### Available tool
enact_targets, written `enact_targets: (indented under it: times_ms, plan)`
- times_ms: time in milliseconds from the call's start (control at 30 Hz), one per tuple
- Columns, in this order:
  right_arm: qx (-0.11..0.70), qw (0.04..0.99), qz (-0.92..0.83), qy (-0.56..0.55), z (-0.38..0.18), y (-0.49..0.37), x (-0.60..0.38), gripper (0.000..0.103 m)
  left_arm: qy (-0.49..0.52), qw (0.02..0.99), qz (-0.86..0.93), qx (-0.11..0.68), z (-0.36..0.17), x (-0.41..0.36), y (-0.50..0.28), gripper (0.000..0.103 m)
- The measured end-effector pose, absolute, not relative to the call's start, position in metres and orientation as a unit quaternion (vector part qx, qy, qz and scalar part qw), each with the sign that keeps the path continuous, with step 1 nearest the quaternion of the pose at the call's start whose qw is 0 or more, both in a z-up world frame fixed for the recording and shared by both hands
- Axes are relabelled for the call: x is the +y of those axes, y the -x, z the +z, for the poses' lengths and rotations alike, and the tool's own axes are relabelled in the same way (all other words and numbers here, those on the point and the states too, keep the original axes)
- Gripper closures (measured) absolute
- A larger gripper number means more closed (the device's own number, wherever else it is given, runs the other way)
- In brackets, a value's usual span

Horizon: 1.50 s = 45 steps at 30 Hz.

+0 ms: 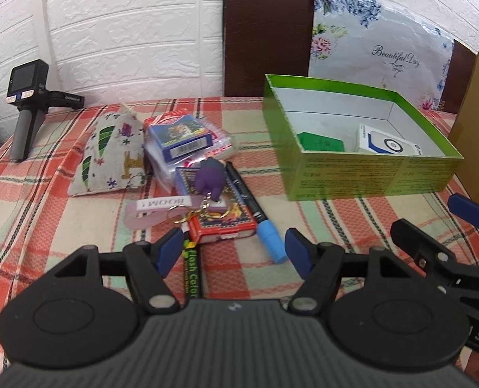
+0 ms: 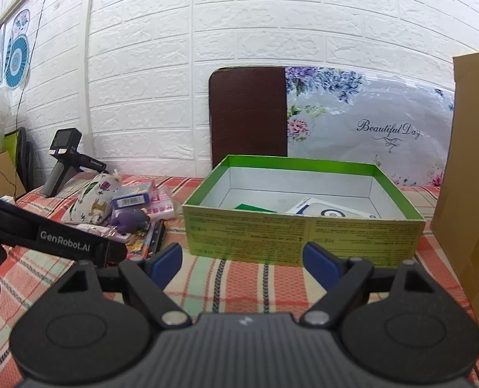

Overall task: Organize objects
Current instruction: 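Reach the right gripper to the black marker and grasp it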

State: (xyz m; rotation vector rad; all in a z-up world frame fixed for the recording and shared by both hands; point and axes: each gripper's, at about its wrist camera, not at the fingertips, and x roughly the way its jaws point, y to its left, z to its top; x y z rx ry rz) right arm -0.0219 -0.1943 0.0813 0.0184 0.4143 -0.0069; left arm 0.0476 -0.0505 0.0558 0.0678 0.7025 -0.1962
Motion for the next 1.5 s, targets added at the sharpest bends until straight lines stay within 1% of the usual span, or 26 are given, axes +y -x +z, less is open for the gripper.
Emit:
enact_targets:
  times_ms: [533,1033,1200,1500]
  plan:
    - [0.231,0.972,0.04,0.024,0.067,0.018,-0.157,0.018,-0.004,0.928,-0.048,0.368,0.036,0.001,-0.052,0.032]
    - [0.252,0.963,0.086,0.049,0.055,0.013,-0.129,0.018,0.014,0.924,-0.021,0.382,0.026,0.03,-0.057,0.032]
    - [0.263,0.958,0.107,0.049,0.052,0.01,-0.12,0.019,0.042,0.919,-0.023,0.392,0.024,0.044,-0.061,0.032]
    - [0.305,0.933,0.188,0.031,0.048,-0.008,-0.09,0.033,0.076,0.915,-0.074,0.388,0.034,0.047,-0.063,0.033]
